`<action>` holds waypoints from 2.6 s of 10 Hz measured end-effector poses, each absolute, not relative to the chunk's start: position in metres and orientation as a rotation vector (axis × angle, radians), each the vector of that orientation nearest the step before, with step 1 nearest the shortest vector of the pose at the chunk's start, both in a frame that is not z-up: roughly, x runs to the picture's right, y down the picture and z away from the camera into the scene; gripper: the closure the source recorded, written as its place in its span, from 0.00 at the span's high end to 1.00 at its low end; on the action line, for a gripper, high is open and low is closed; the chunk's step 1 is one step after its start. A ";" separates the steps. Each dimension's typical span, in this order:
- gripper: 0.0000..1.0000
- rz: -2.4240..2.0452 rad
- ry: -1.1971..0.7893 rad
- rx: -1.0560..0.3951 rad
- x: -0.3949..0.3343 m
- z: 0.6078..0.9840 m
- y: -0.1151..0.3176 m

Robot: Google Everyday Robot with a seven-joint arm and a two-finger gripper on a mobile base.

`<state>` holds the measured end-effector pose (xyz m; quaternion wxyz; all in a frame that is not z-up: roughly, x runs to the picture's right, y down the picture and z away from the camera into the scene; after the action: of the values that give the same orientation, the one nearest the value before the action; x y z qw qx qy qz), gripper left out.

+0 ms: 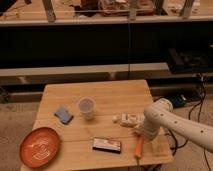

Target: Place the pepper in the ceramic bowl

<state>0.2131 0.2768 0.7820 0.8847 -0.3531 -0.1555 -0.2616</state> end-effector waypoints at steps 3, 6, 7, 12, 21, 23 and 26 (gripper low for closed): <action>0.80 -0.550 -0.327 -0.737 0.216 0.784 0.278; 0.79 -0.555 -0.330 -0.738 0.219 0.786 0.280; 0.74 -0.555 -0.331 -0.739 0.220 0.787 0.281; 0.59 -0.570 -0.342 -0.744 0.223 0.790 0.284; 0.15 -0.593 -0.316 -0.719 0.230 0.793 0.281; 0.15 -0.609 -0.304 -0.704 0.227 0.787 0.275; 0.15 -0.632 -0.291 -0.681 0.223 0.789 0.273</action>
<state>0.2226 0.2732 0.7891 0.8840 -0.3271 -0.1398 -0.3035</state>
